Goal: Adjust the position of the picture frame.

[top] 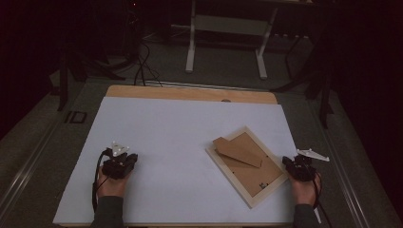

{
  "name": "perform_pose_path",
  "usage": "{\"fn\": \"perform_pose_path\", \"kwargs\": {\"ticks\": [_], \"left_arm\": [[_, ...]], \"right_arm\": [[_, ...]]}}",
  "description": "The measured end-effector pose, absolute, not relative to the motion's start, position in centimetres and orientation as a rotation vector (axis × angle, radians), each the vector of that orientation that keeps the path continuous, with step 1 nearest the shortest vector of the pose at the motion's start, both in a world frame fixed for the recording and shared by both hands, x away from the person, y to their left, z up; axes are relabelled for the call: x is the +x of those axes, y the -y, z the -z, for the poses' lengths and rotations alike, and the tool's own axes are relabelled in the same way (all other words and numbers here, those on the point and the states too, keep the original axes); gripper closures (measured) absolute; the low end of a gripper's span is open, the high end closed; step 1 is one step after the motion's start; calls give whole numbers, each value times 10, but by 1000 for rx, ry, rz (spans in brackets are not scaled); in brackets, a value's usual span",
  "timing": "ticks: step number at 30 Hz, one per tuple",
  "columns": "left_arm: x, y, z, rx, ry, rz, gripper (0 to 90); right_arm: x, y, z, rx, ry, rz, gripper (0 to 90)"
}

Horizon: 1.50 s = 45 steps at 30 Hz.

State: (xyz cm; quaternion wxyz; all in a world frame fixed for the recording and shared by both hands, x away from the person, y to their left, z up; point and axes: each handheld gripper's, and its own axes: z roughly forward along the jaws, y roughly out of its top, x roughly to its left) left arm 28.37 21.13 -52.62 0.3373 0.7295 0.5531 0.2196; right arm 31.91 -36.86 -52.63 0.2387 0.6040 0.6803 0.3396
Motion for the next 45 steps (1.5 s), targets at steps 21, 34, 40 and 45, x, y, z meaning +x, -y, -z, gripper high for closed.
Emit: {"fn": "perform_pose_path", "kwargs": {"ticks": [21, 34, 40, 45], "left_arm": [[286, -209, 527, 1912, -1451, -572, 897], [287, -208, 528, 1912, -1459, -569, 896], [287, -208, 528, 1907, -1457, -570, 896], [286, -207, 527, 1912, -1448, -556, 895]], "right_arm": [[347, 354, 522, 1683, -1931, -878, 900], [369, 332, 518, 1696, -1979, -819, 900], [376, 317, 518, 1685, -2003, -816, 900], [383, 305, 517, 1664, -2028, -807, 900]]}}
